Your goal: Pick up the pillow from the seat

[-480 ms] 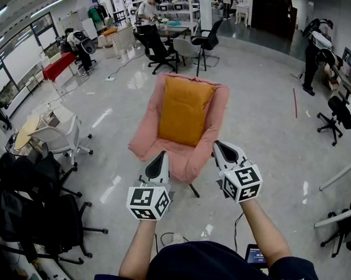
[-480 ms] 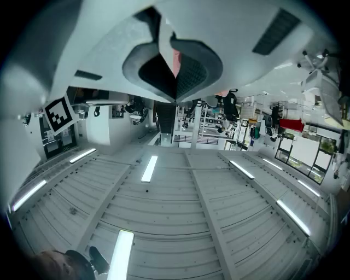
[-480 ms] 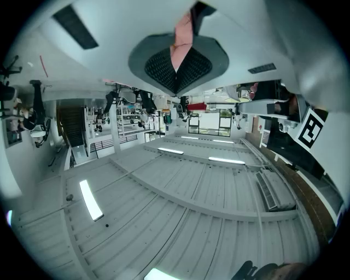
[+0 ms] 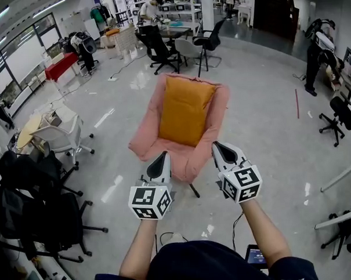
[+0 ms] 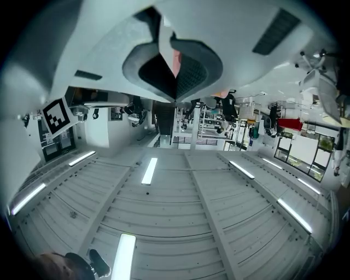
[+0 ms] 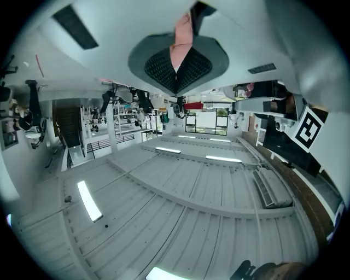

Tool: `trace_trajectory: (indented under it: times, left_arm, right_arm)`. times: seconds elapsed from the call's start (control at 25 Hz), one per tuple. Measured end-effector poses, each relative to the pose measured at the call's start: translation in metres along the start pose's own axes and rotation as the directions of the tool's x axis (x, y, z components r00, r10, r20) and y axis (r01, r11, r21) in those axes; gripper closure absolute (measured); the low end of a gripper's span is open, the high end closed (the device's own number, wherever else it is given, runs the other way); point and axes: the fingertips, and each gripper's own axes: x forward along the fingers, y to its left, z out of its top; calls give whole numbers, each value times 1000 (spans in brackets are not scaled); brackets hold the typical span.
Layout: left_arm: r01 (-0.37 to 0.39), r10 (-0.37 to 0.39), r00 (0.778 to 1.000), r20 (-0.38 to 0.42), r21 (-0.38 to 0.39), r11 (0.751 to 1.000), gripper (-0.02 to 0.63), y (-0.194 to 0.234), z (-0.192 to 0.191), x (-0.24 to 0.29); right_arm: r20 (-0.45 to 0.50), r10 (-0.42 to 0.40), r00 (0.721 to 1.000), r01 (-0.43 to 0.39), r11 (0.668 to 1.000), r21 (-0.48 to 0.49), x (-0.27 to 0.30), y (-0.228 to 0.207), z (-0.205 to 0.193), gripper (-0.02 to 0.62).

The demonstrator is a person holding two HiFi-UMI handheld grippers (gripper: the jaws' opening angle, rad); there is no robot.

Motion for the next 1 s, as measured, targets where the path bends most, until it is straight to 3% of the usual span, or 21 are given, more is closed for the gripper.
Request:
trace_trajectory:
  times: [0.72,1.0]
  left_arm:
    - [-49,49,998,-25,8,999,603,5,-15,11]
    - [-59,59,998,-35,7,998,603,30,-18,31]
  right_arm:
    - [-11,31,999,-30,999,18,12,-16,-11,578]
    - [-26,40,999,-40,999,17,44,-20,-14,578]
